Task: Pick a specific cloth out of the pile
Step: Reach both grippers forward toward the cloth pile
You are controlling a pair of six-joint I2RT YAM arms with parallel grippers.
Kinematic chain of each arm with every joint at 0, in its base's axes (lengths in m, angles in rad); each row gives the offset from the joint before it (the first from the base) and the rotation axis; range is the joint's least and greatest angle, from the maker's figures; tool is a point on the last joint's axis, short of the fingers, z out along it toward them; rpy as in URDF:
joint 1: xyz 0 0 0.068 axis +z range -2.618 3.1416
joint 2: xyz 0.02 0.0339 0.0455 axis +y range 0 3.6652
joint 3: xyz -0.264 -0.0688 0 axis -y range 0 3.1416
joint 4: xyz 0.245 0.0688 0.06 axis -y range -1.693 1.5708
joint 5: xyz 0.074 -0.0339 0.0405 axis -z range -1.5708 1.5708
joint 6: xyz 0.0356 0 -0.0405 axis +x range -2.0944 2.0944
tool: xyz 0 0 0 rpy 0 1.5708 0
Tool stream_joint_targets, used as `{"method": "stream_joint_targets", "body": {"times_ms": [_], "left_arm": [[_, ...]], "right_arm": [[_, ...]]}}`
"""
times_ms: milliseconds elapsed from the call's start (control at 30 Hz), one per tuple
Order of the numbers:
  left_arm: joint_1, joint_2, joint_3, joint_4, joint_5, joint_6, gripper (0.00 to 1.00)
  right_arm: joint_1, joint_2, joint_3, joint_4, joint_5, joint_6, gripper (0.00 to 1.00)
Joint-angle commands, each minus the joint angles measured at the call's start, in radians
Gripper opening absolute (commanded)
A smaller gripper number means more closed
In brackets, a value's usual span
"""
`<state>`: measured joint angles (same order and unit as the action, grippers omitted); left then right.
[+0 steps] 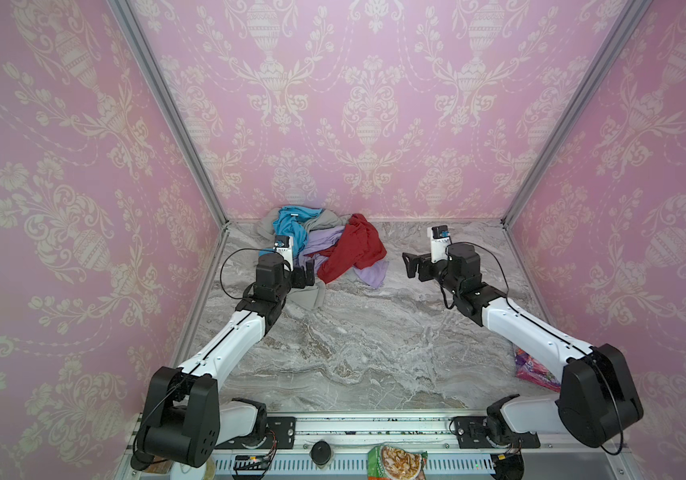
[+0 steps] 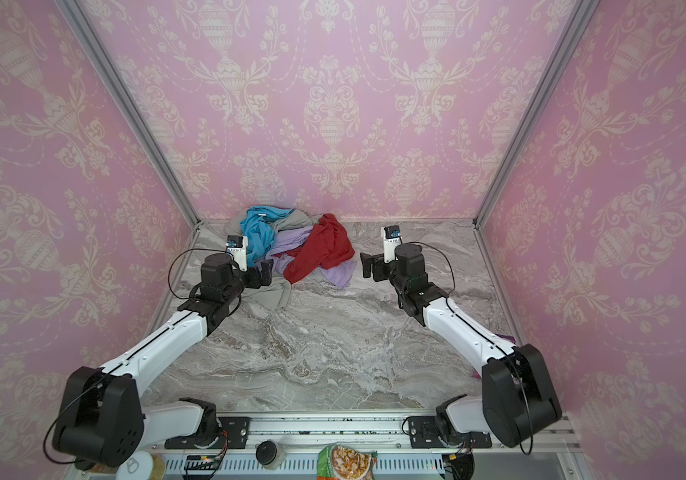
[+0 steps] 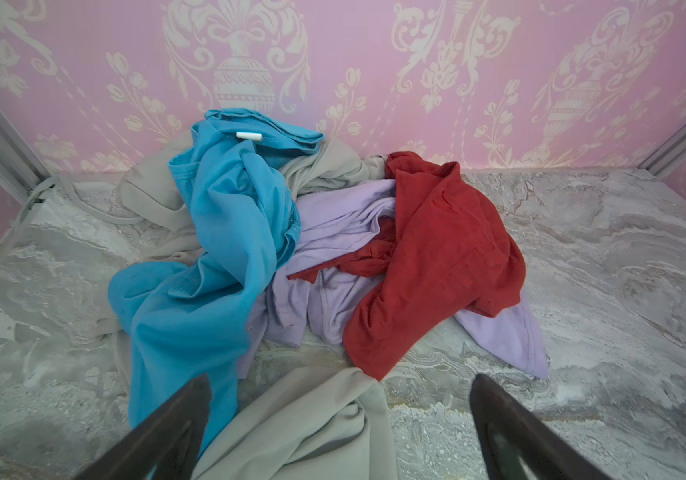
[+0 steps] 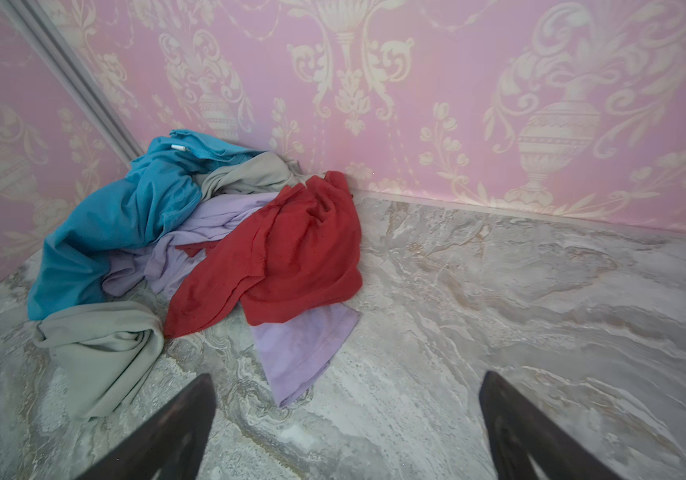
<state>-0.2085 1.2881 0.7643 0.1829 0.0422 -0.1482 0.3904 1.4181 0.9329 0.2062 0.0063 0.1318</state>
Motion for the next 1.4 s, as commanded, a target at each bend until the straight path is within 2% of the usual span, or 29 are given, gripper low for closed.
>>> {"method": "stream_joint_targets", "body": {"times_ms": [0,300,867,1167,1367], "left_arm": [[-0.01,0.026,0.025,-0.045,0.059,-0.016,0.99],[-0.017,0.03,0.01,-0.029,0.021,-0.008,0.99],[-0.019,0.074,0.017,-0.038,-0.005,-0.003,0.99],[-0.02,0.083,0.017,-0.038,-0.006,-0.001,0.98],[-0.019,0.089,0.018,-0.037,-0.006,-0.001,0.98]], "right_arm": [[0.053,0.088,0.082,-0.102,-0.023,-0.008,0.99],[0.112,0.332,0.264,-0.208,0.006,0.103,0.91],[0.147,0.561,0.446,-0.36,0.09,0.157,0.79],[0.159,0.655,0.534,-0.431,0.09,0.157,0.79],[0.163,0.717,0.585,-0.457,0.083,0.166,0.73]]}}
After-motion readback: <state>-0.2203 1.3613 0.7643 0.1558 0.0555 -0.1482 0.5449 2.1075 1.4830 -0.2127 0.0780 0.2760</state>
